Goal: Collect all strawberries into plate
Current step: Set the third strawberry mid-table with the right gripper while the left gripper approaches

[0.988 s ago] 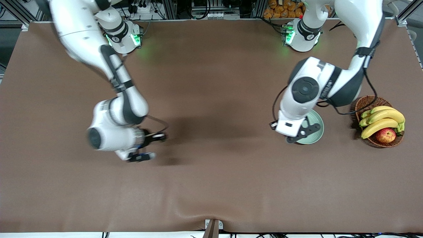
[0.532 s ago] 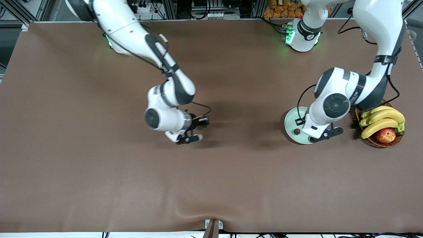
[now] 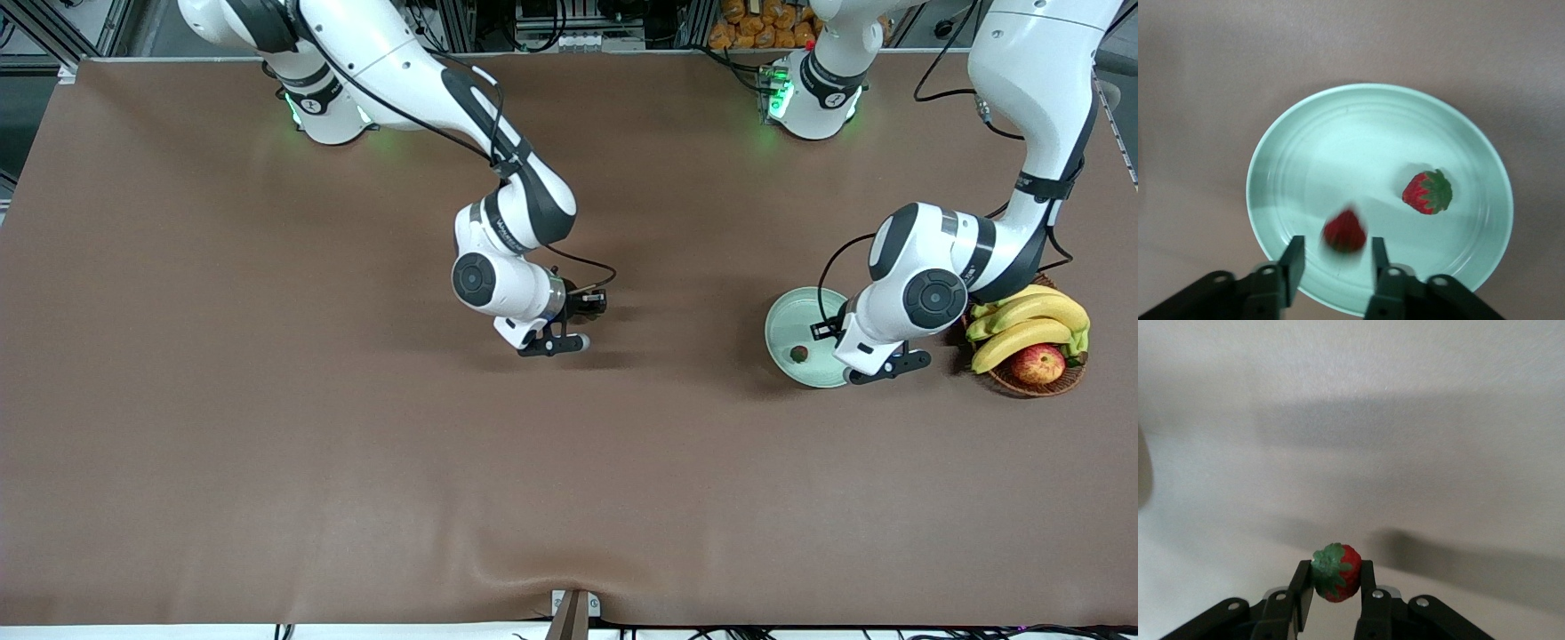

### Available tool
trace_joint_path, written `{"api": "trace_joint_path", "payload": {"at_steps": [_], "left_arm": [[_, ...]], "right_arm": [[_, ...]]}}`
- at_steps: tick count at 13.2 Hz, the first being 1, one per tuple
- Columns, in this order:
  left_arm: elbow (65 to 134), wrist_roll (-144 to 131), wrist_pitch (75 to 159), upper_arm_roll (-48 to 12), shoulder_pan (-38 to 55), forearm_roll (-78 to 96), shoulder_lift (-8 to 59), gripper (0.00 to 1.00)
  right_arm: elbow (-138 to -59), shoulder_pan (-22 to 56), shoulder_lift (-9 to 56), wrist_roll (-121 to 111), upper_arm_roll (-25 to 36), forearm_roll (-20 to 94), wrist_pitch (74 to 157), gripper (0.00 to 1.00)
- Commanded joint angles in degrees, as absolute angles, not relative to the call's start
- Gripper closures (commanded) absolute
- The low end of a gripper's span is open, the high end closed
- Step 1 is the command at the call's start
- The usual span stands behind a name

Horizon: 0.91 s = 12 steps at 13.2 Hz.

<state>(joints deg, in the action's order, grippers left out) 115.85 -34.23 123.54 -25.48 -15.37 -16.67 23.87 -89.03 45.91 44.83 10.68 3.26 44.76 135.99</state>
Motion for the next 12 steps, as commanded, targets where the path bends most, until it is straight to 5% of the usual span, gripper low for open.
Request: {"api": "trace_joint_path", "payload": {"at_steps": [1, 2, 5, 6, 12], "left_arm": [[114.18, -34.01, 122.96, -26.8, -15.03, -16.09, 22.68, 0.0], [113.73, -34.27, 122.87, -28.46, -15.2, -15.82, 22.41, 0.0], [111.8, -36.11, 122.17, -31.8, -14.42, -12.23, 22.41, 0.0], [111.45, -39.08, 122.17, -32.95, -13.28, -11.87, 22.76, 0.0], [103.04, -62.08, 122.25, -32.96, 3.13, -11.6, 29.86, 0.0]], "right_arm": [[-87.36, 48.43, 47.55, 13.08, 3.96, 45.97, 138.69, 0.7], [-87.36, 48.78, 47.72, 15.01, 3.96, 45.88, 138.69, 0.61], [-87.36, 48.26, 47.2, 15.64, 3.96, 45.53, 138.6, 0.07], [-87.36, 47.64, 46.15, 15.56, 4.3, 45.27, 137.56, 0.0], [-87.45, 31.06, 35.0, 14.85, 5.19, 33.26, 115.35, 0.0]]}}
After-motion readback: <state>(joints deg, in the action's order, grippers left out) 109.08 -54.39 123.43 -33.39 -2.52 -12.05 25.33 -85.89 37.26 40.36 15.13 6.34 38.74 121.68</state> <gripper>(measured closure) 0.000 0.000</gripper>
